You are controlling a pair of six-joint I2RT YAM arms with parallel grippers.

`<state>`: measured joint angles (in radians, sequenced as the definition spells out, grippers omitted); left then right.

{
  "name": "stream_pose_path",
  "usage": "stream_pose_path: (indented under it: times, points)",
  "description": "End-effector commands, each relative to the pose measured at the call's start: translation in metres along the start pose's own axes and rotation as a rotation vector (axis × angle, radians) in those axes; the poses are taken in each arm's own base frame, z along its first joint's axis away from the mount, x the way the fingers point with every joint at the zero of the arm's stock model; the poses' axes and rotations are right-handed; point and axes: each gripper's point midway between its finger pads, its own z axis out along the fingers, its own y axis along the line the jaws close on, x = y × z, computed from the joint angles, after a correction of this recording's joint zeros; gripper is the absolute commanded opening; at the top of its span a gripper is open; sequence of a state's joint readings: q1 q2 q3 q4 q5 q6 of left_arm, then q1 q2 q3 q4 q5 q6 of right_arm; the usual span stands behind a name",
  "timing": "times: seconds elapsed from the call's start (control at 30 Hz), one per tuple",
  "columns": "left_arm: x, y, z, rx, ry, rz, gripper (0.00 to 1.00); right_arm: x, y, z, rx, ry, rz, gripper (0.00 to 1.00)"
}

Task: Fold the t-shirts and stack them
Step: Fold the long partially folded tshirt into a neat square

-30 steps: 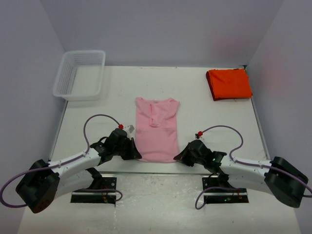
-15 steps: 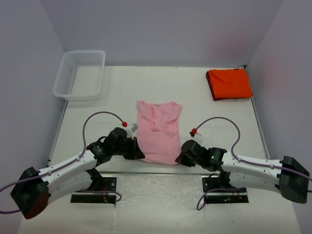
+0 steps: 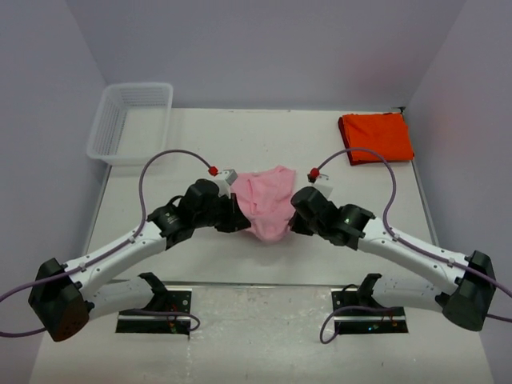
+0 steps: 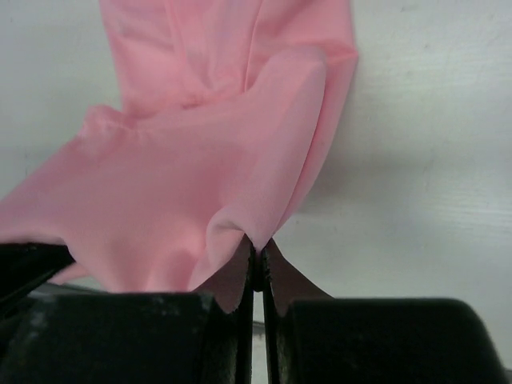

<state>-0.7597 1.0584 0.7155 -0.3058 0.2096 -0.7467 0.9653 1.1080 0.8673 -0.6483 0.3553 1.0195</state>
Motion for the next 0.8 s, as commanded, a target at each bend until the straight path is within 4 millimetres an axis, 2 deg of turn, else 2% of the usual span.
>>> stream_pose_path:
  times: [0.0, 0.1, 0.13, 0.2, 0.23, 0.27, 0.3, 0.33, 0.37, 0.43, 0.47, 0.53, 0.57, 0.6, 0.63, 0.67, 0.7, 0.73, 0.77]
  points:
    - [-0.037, 0.001, 0.008, -0.035, -0.071, 0.032, 0.00, -0.041, -0.005, 0.002, 0.059, -0.060, -0.095, 0.00]
    - [-0.058, 0.018, 0.020, -0.039, -0.083, -0.004, 0.00, -0.071, 0.001, 0.010, 0.052, -0.061, -0.114, 0.00]
    - [-0.070, 0.026, 0.021, -0.048, -0.109, -0.009, 0.00, -0.076, -0.002, 0.023, 0.069, -0.030, -0.130, 0.00]
    - [-0.081, 0.037, 0.029, -0.068, -0.111, -0.024, 0.00, -0.092, 0.005, 0.031, 0.055, -0.028, -0.139, 0.00]
    - [-0.090, 0.045, 0.029, -0.079, -0.125, -0.034, 0.00, -0.097, -0.002, 0.050, 0.079, 0.000, -0.139, 0.00]
    - [-0.095, 0.051, 0.036, -0.082, -0.125, -0.039, 0.00, -0.108, 0.008, 0.053, 0.051, 0.004, -0.150, 0.00]
    - [-0.105, 0.053, 0.038, -0.084, -0.139, -0.038, 0.01, -0.119, 0.005, 0.064, 0.049, 0.009, -0.148, 0.00]
    - [-0.117, 0.055, 0.041, -0.061, -0.158, -0.038, 0.02, -0.113, 0.000, 0.089, 0.069, 0.076, -0.177, 0.00]
    - [-0.124, 0.063, 0.052, -0.077, -0.147, -0.049, 0.03, -0.127, 0.014, 0.095, 0.027, 0.074, -0.181, 0.00]
    - [-0.141, 0.072, 0.060, -0.069, -0.157, -0.048, 0.04, -0.141, 0.012, 0.121, 0.016, 0.117, -0.202, 0.00]
    - [-0.150, 0.079, 0.071, -0.078, -0.161, -0.051, 0.05, -0.150, 0.023, 0.147, -0.016, 0.150, -0.201, 0.00]
    - [-0.172, 0.097, 0.080, -0.086, -0.207, -0.061, 0.02, -0.166, 0.025, 0.172, -0.047, 0.177, -0.223, 0.00]
    - [-0.189, 0.098, 0.081, -0.080, -0.248, -0.051, 0.03, -0.182, 0.038, 0.191, -0.082, 0.165, -0.229, 0.00]
    - [-0.202, 0.109, 0.079, -0.093, -0.270, -0.050, 0.03, -0.193, 0.042, 0.197, -0.119, 0.168, -0.230, 0.00]
    - [-0.212, 0.116, 0.085, -0.086, -0.274, -0.049, 0.03, -0.230, 0.067, 0.188, -0.178, 0.096, -0.244, 0.00]
    - [-0.221, 0.123, 0.086, -0.095, -0.298, -0.047, 0.07, -0.228, 0.062, 0.211, -0.165, 0.126, -0.246, 0.02]
    - [-0.230, 0.131, 0.085, -0.098, -0.320, -0.047, 0.11, -0.235, 0.062, 0.211, -0.180, 0.139, -0.251, 0.10]
    - [-0.244, 0.145, 0.086, -0.093, -0.333, -0.056, 0.18, -0.273, 0.079, 0.198, -0.214, 0.040, -0.273, 0.60]
    - [-0.250, 0.153, 0.087, -0.108, -0.338, -0.056, 0.29, -0.280, 0.076, 0.203, -0.213, 0.033, -0.273, 0.92]
